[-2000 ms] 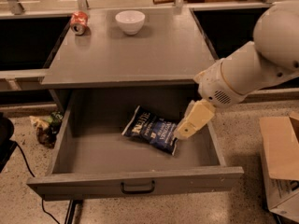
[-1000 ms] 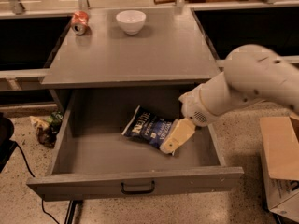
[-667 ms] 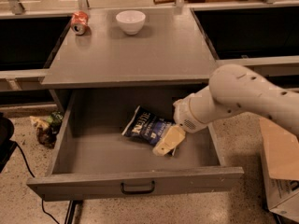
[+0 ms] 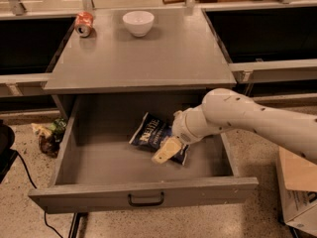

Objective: Pick blue chip bag from top drawer and place on counter

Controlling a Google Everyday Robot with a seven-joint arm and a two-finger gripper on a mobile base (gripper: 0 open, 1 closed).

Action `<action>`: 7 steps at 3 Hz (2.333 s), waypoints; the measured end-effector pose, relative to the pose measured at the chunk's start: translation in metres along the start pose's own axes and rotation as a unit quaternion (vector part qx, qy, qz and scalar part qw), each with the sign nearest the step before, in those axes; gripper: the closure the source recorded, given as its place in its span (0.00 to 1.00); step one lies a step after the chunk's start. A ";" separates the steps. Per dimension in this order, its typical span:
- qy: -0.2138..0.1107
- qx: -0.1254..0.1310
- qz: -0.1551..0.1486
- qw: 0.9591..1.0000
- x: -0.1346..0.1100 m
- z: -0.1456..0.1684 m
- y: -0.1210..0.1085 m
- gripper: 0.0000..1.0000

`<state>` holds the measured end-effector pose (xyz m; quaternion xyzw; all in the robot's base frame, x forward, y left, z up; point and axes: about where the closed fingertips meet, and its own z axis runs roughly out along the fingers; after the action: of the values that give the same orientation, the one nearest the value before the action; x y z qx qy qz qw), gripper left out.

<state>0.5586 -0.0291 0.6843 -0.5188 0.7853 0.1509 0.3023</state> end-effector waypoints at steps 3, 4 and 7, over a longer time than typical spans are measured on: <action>-0.014 -0.007 0.014 1.000 0.021 0.061 -0.040 0.20; -0.027 -0.003 0.004 1.000 0.018 0.055 -0.035 0.44; -0.159 -0.009 -0.056 0.986 -0.023 -0.042 -0.006 1.00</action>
Offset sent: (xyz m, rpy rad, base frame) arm 0.0665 -0.0020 -0.0689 0.0458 0.0235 -0.0291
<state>0.5569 -0.0382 0.7312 -0.5343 0.6956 0.2213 0.4263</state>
